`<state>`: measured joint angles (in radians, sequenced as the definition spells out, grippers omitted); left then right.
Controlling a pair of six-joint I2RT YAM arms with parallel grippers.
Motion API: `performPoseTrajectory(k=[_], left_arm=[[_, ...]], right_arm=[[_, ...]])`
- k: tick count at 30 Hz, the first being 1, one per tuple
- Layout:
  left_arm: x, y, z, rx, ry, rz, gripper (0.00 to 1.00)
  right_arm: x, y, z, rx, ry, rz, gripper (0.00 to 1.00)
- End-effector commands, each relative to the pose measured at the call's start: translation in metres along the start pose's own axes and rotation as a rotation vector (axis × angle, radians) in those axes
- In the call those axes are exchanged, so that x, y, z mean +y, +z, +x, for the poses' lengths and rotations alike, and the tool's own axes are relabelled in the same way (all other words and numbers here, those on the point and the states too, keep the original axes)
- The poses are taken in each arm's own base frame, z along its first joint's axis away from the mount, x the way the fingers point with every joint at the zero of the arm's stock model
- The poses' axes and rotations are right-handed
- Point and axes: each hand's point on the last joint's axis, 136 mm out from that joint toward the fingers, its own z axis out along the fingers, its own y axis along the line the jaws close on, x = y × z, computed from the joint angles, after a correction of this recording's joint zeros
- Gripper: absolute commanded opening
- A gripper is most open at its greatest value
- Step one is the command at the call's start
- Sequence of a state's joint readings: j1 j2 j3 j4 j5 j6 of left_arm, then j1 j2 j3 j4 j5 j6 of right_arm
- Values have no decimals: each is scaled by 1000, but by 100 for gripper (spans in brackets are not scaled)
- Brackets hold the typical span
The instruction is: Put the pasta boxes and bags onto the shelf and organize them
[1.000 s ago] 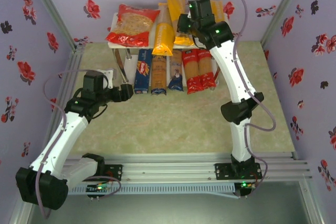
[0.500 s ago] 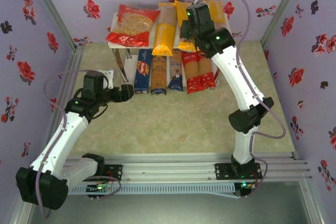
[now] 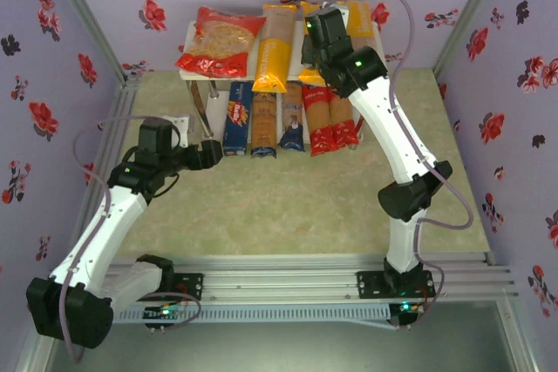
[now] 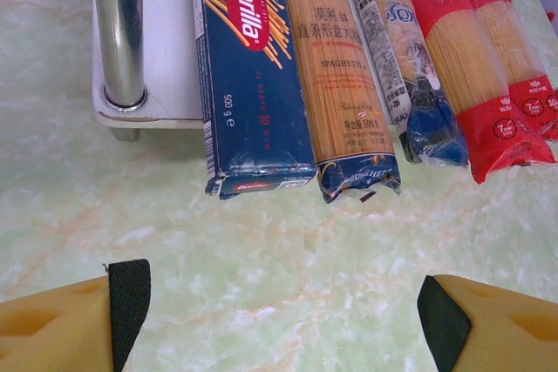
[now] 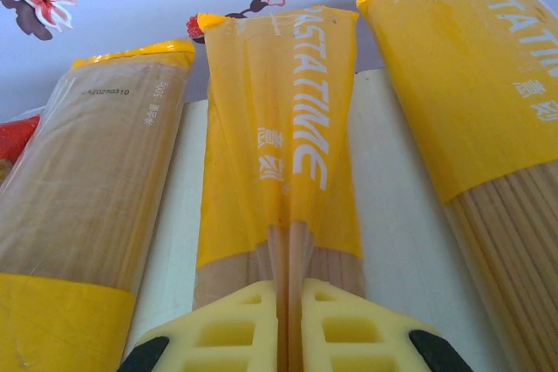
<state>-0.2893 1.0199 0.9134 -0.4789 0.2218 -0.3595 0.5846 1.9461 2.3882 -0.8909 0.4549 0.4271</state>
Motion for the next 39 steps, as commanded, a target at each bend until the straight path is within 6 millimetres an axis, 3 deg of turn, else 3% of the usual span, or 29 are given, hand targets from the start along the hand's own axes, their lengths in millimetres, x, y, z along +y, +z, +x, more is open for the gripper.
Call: performPoseTrajectory(k=[1,4,6,15,21,24,26,29,35,38,39], left_arm=[[-1,1,-3,-10,-6,15,84],[-1,0,-3,-11,-7,15,84],[-1,-1,-2,-12,-6,15,84],[0,0,0,-8,-8,14,84],[2,2,0,-8,-8,12,84],[3,4,2,-8,-12,11,84],[5,5,3,-10,-18,9,84],[7,7,4,-11,-27,7,84],[11,9,5,-21,-45,1,84],[15,9,3,-38,-45,-11,86],[17,10,2,-43,-49,-15,91]], right_arm=[[-8,19,24,84,-56,42,0],[-7,18,26,94,-55,33,1],[-5,17,27,98,-54,23,21],[0,13,25,99,-40,-19,43],[17,1,9,59,-8,-118,46],[23,-11,-7,13,2,-168,46],[25,-20,-18,-21,1,-191,53],[25,-37,-34,-76,-2,-222,54],[-2,-87,-57,-196,-11,-206,55],[-37,-112,-46,-252,-10,-141,57],[-52,-120,-37,-264,-5,-115,58]])
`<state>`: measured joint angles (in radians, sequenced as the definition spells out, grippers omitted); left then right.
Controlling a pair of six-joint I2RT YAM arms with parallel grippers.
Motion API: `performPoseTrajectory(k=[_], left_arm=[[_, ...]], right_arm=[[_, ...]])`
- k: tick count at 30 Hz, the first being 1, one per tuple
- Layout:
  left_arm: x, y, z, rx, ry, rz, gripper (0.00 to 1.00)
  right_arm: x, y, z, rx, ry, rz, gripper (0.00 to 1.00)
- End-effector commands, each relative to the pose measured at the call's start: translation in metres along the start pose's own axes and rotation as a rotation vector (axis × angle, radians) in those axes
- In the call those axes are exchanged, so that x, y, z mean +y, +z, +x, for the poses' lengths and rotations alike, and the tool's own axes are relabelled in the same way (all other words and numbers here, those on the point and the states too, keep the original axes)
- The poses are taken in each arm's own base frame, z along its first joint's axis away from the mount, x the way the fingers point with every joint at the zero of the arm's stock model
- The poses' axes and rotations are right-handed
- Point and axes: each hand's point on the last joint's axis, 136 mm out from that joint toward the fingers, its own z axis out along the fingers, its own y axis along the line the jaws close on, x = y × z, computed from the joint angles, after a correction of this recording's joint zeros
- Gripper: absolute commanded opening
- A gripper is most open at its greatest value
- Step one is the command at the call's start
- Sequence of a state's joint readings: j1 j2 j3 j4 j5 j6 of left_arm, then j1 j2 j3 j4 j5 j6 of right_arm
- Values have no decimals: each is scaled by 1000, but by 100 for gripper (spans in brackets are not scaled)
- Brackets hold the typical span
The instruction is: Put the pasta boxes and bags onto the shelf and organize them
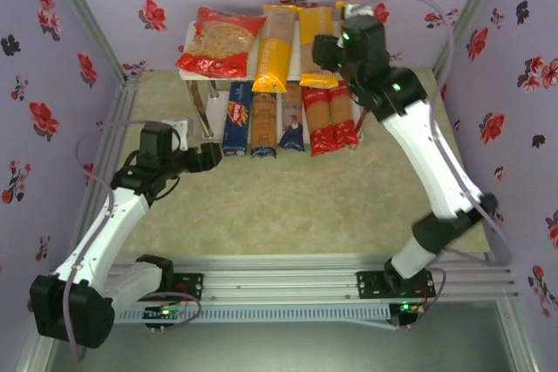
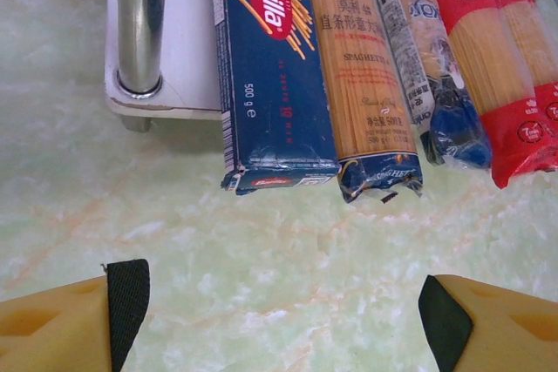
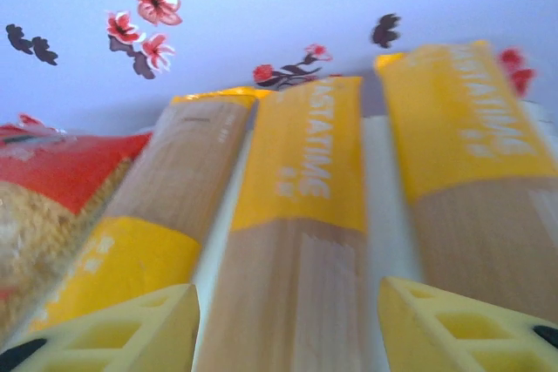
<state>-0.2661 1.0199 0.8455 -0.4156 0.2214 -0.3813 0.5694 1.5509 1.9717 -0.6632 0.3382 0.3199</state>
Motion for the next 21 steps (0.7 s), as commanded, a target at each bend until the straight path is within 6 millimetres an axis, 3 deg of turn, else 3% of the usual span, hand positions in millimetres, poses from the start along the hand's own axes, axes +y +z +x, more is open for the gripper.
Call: performPoseTrajectory(k=[1,8,11,14,17,21], left_arm=[[5,1,-8,-41,-16,-1,98],[31,7,-28,-73,-57,-80,100],[38,3,-41,-145,-55,-108,100],[41,-2,-52,-233,-62,-122,100],[48,-9,-60,-334,-83,-149,100],[65,-21,-64,-426,-111,-232,100]], right_arm=[[-38,-46,-12,-140,4,79,58],[-151,-125,79,-146,32,375,59],[-183,-148,119,-139,69,458,63],[-206,-158,158,-104,75,527,64],[-222,-158,192,-58,76,590,73],[-230,-149,215,-21,64,621,74]])
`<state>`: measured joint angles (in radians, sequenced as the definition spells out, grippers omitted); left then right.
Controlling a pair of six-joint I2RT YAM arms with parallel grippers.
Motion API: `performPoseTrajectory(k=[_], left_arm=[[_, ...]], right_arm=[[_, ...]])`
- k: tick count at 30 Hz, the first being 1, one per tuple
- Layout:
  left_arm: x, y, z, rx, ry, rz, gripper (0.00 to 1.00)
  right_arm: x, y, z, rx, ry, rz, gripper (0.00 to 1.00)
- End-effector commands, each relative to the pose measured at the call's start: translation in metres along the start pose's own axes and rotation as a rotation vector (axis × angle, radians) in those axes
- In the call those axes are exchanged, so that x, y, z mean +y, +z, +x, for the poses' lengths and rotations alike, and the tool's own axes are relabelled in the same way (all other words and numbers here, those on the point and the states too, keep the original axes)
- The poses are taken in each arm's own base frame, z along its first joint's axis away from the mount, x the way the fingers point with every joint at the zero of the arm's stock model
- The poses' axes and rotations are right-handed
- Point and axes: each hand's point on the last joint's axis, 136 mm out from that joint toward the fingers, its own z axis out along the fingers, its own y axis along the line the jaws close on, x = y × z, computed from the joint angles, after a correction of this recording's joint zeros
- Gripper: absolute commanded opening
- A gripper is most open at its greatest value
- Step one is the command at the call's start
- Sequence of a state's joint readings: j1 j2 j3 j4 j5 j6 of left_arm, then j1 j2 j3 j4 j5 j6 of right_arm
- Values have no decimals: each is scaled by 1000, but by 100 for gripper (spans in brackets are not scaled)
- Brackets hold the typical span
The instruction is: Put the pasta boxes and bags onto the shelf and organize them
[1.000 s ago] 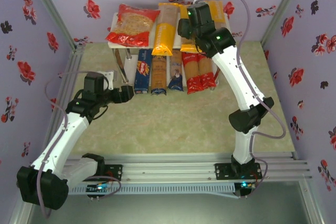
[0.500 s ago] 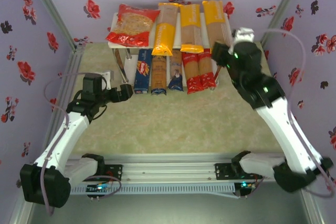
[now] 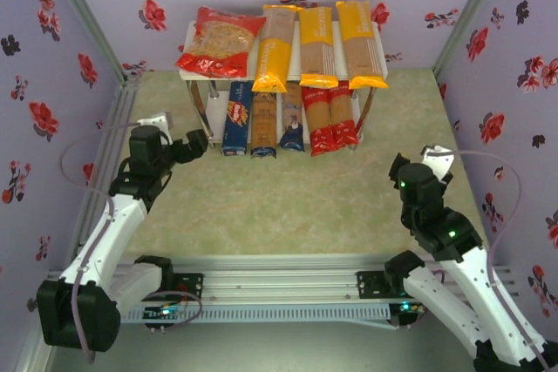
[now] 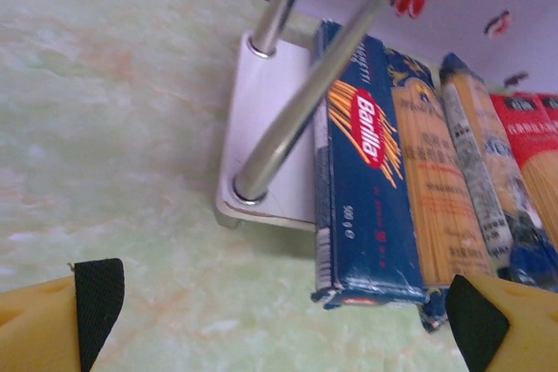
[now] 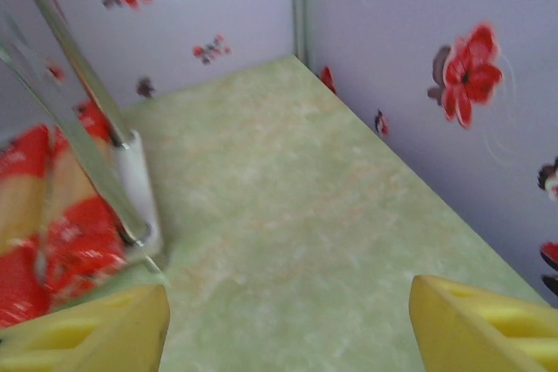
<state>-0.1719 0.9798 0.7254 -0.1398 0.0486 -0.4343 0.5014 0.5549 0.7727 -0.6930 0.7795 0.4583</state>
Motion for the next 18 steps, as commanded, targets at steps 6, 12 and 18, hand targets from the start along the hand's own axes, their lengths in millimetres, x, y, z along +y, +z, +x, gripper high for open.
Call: performPoseTrajectory(k=[6,12,18], left_arm=[[30,-23,-27,-182,-19,-161,100],[47,-37,-13,-171,67,-238,100],[78,-39,-17,-445,191,-360,100]], right_arm=[[-11,8,13,10,18,69,75],[-7,17,28,30,1,63,75],[1,30,32,61,-31,66,79]])
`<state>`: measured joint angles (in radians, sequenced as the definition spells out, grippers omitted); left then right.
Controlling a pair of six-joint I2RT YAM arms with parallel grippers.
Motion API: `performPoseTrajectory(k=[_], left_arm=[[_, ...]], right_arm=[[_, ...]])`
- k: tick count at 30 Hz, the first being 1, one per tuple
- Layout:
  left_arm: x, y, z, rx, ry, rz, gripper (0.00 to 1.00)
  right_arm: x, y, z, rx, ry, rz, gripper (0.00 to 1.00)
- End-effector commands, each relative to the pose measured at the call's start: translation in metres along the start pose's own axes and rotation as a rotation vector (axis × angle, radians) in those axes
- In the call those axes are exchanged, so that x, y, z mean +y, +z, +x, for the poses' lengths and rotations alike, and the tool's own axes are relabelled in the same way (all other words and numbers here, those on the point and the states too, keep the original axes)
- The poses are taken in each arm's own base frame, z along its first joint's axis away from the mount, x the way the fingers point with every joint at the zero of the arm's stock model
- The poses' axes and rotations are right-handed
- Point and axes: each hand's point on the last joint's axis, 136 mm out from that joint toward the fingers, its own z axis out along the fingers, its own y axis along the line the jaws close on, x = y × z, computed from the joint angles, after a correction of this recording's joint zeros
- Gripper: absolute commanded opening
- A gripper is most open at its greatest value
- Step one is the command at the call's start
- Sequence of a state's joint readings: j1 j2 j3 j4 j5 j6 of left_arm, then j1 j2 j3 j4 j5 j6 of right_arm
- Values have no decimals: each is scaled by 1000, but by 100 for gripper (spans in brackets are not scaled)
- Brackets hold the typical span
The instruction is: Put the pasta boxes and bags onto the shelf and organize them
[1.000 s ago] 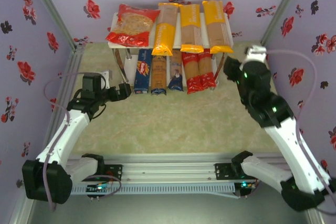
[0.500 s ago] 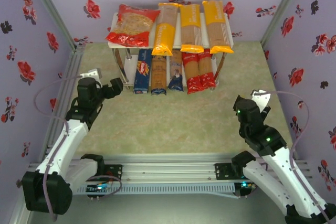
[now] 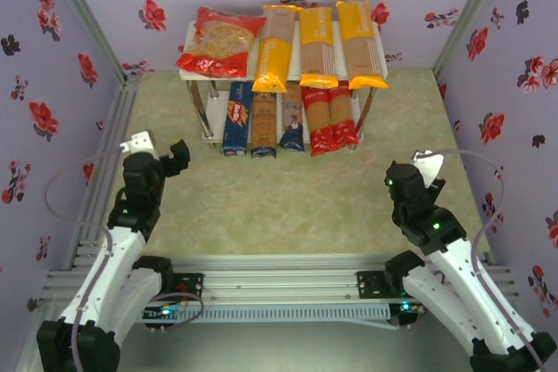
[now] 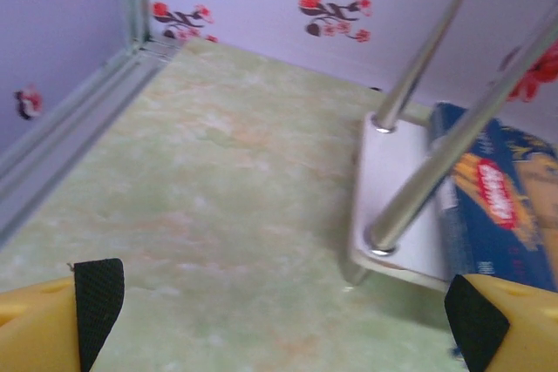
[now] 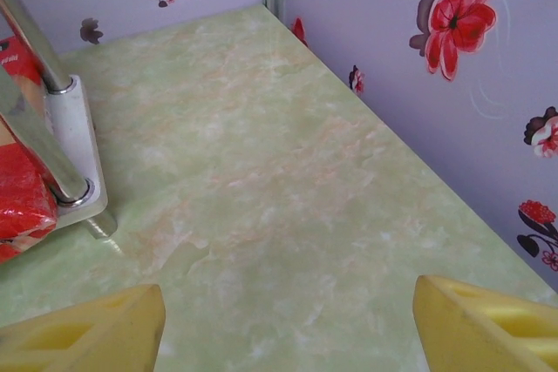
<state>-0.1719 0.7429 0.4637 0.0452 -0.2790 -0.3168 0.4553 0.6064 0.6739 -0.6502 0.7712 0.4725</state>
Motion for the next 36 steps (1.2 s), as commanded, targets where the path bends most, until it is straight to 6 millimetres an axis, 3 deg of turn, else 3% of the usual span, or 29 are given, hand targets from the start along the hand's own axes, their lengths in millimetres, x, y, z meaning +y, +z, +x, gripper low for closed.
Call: performPoseTrajectory(k=[1,4,7,10,12,14,18,22,28,36], left_arm=[[24,5,-20,-243,102,-124,100],[44,18,5,-238,151,-218,100],[51,39,30,-156,194,-246,100],[49,55,47,-143,210,-231,100],[42,63,45,-176,253,-200,100],[40,72,48,-166,275,-203,100],[26,92,73,-130,336,-112,100],[23,96,74,-107,341,-100,100],[24,96,75,-102,338,-102,100],[24,96,75,-101,337,-102,100]], right_arm=[[7,7,-2,1,9,-6,79],[8,11,4,27,6,-1,81],[5,13,10,29,14,10,81],[2,12,8,18,33,10,81],[-2,9,7,13,38,14,82],[-8,7,8,10,37,33,92],[-17,7,15,4,57,59,98],[-15,13,21,-11,77,53,99],[7,42,30,-82,59,30,99],[15,91,14,-209,-51,118,99]])
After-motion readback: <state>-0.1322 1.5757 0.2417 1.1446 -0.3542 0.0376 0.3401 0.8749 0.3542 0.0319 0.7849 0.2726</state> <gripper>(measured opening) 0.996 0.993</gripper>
